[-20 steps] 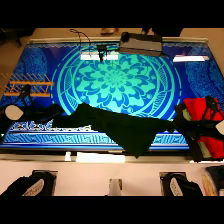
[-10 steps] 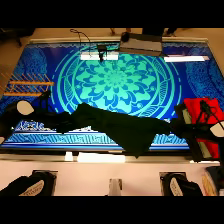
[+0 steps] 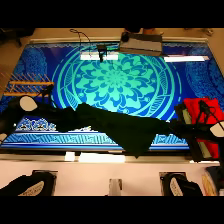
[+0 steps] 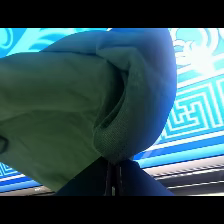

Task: Fold the shirts.

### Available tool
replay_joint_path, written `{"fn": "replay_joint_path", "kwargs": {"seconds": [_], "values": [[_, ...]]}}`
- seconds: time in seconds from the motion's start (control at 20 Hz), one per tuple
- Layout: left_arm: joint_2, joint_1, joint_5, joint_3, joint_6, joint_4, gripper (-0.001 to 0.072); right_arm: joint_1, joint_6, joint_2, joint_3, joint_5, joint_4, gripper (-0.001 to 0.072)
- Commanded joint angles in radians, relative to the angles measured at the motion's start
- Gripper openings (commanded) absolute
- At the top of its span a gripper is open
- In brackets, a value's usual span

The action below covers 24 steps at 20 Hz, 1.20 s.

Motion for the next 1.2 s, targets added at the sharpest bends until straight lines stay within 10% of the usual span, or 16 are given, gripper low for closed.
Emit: {"fn": "replay_joint_path", "kwargs": {"seconds": [0.0,0.3,0.7,1.15], "values": [[-0.024,-0.127,0.111,-0.025,-0.043,-0.006,0.0575,0.001,-0.009,0.0,0.0,-0.001,0.0,0.0023],[-0.106,-0.196,0.182,-0.046,-0.095,-0.006,0.0574,0.001,-0.01,0.0,0.0,0.006,0.001,0.0023],[0.008,0.017,-0.12,0.14,0.016,0.054,0.0458,0.001,-0.021,0.0,-0.001,-0.011,0.0,0.0023],[-0.069,-0.266,0.166,-0.094,-0.154,0.019,0.0459,0.001,-0.02,0.0,0.0,-0.014,0.001,0.0024]]}}
